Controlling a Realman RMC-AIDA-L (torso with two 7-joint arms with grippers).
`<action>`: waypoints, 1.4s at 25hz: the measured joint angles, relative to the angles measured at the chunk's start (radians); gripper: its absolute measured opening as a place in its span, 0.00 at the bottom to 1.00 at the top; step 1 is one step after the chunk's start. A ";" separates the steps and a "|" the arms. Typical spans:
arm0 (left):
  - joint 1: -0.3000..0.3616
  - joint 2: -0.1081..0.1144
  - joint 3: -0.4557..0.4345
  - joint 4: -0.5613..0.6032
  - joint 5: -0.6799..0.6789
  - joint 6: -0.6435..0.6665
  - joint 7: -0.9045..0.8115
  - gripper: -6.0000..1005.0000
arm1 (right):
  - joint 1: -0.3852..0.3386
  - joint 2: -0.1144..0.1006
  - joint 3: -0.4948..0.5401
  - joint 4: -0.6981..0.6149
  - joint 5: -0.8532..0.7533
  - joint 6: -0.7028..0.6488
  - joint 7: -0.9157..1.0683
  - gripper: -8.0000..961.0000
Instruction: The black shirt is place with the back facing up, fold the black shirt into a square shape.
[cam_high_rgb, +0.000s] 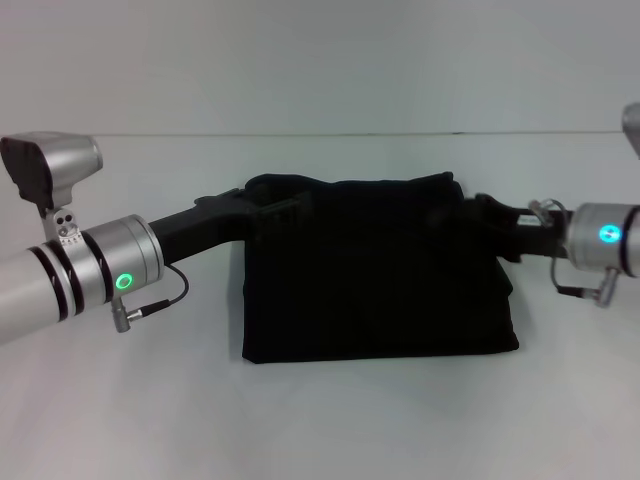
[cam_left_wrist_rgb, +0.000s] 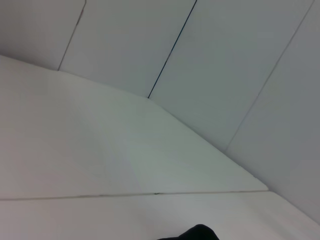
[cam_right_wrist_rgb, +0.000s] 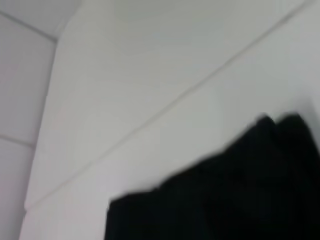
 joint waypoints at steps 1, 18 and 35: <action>0.000 0.000 0.000 0.000 0.000 -0.003 0.000 0.81 | 0.004 0.008 0.000 0.003 0.022 0.024 -0.026 0.58; 0.005 0.000 -0.003 -0.002 0.000 -0.018 0.001 0.80 | -0.015 -0.019 -0.018 0.039 0.163 0.066 -0.150 0.56; -0.010 0.000 0.000 -0.001 -0.001 -0.019 0.000 0.81 | 0.020 -0.075 -0.200 0.032 0.161 0.145 -0.056 0.55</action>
